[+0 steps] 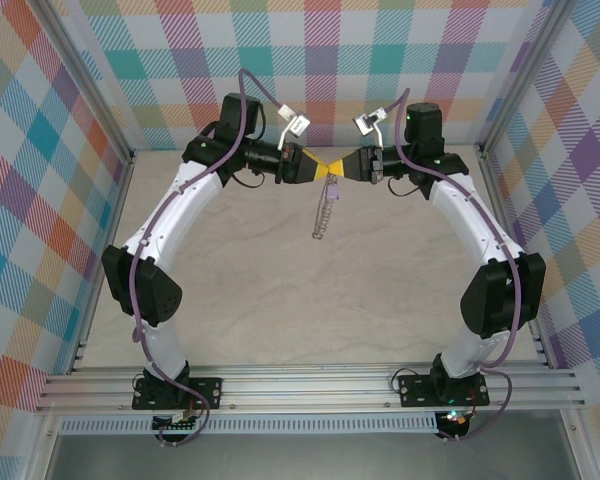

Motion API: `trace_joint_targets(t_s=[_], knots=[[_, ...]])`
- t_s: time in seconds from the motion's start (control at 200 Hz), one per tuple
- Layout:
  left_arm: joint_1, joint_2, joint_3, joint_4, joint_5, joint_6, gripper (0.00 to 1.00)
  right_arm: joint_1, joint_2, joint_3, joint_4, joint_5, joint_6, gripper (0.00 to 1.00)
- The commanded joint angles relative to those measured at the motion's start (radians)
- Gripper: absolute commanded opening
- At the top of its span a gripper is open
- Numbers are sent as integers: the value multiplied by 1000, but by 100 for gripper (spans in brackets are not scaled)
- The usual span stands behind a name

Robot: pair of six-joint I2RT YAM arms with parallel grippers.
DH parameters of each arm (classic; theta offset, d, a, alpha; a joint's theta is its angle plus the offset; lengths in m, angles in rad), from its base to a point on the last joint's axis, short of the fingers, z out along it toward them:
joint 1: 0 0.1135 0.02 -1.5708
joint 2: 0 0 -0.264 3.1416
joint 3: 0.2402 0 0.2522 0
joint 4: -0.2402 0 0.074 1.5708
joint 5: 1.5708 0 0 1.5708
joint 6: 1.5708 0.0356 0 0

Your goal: Put the keys on the keyring

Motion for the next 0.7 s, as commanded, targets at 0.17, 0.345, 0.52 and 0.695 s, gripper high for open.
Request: trace_joint_targets(t_s=[0.17,0.345,0.52,0.695], knots=[[-13,18,27,-14,34,27,12,-4,5,-5,42,-6,0,0],[-13,16,26,-27,42,41,6,-4,12,-3,60,-5,15,0],[-16,10,13,-14,29,39,0,-4,5,-8,86,-1,43,0],[-16,-31,-49,104,5,-22,0,-29,-64,-70,163,40,97,27]])
